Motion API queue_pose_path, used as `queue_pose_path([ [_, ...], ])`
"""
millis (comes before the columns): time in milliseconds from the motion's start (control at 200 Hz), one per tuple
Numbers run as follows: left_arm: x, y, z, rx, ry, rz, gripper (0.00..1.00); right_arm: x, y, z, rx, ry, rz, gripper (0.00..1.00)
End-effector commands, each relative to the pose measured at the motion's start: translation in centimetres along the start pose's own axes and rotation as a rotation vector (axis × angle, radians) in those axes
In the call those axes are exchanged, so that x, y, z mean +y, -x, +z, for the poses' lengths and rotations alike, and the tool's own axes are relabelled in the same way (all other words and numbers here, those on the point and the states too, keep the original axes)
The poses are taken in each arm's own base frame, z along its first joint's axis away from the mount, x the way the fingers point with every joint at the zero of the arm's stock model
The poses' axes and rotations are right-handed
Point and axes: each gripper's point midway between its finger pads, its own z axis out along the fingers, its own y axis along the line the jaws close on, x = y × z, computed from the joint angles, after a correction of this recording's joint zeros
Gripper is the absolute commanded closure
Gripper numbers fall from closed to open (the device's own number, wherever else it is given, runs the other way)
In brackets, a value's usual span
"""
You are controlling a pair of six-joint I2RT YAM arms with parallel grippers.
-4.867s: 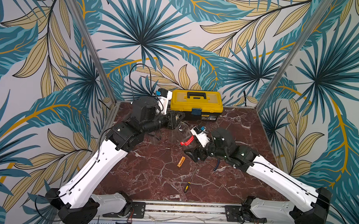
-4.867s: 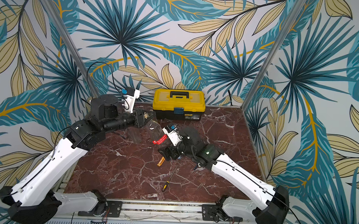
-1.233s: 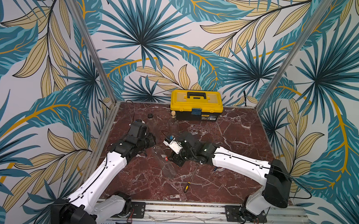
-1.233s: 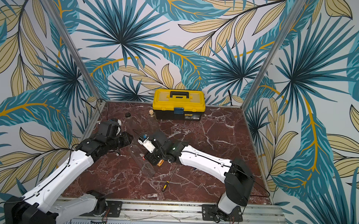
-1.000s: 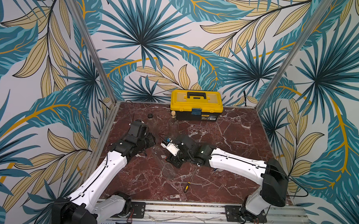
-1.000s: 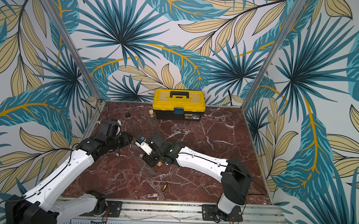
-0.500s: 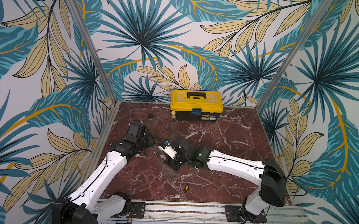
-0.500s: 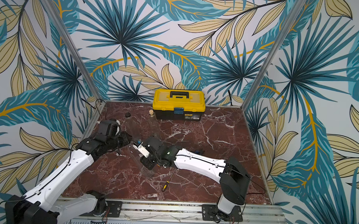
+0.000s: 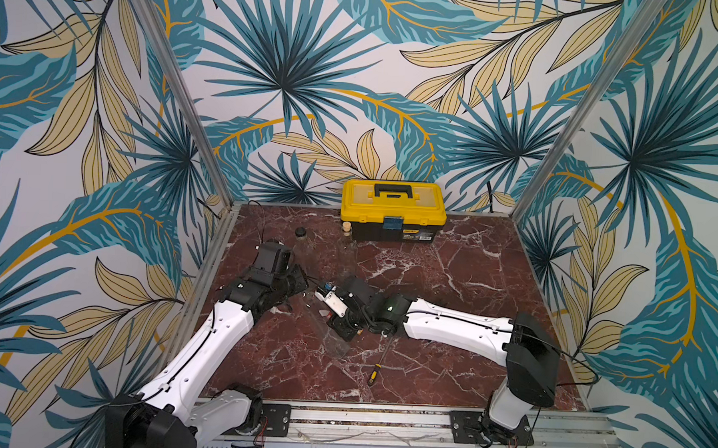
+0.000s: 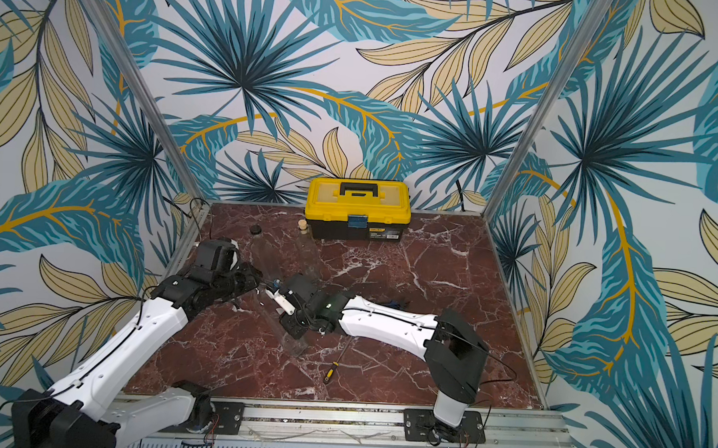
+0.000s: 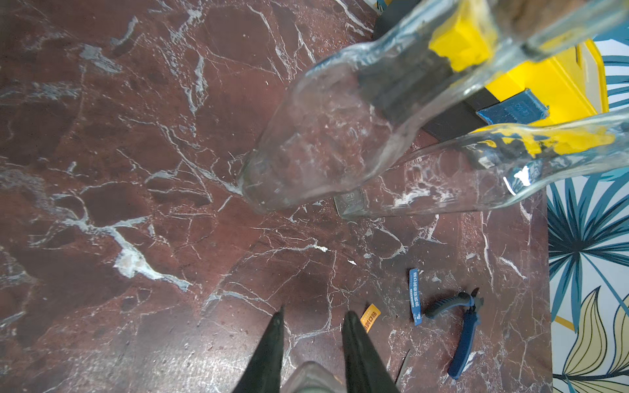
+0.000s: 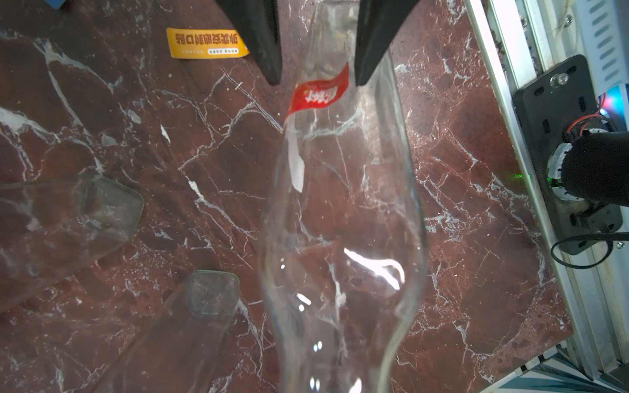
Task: Remove the label from the bottle
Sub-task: Tear open the label from the bottle.
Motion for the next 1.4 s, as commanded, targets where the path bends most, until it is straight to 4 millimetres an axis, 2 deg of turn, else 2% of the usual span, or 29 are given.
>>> queue_pose_path([
  [0, -0.4, 0.7, -0.4, -0.013, -0.008, 0.012, 1.0, 0.0, 0.3, 0.3, 0.0, -0.016, 0.008, 0.63],
  [391, -0.5, 0.6, -0.4, -0.005, -0.016, 0.009, 1.0, 0.8, 0.5, 0.2, 0.006, 0.012, -0.001, 0.65],
  [556, -0.5, 0.6, -0.3, -0.003, -0.016, 0.008, 1.0, 1.3, 0.4, -0.1, 0.015, 0.029, -0.015, 0.6],
  [756, -0.6, 0.6, -0.5, -0.008, -0.018, 0.009, 1.0, 0.5, -0.8, 0.9, 0.065, -0.02, -0.008, 0.59],
  [1036, -0.6, 0.6, -0.4, -0.006, -0.02, 0.012, 1.0, 0.0, -0.9, 1.4, 0.072, -0.047, -0.001, 0.71],
  [1101, -0.7, 0.7, -0.4, -0.006, -0.02, 0.013, 1.0, 0.0, -0.9, 1.4, 0.07, -0.05, -0.001, 0.8],
  [1392, -0.9, 0.5, -0.1, 0.011, -0.026, 0.021, 1.0, -0.3, -0.3, 1.4, 0.055, -0.069, -0.006, 0.84],
])
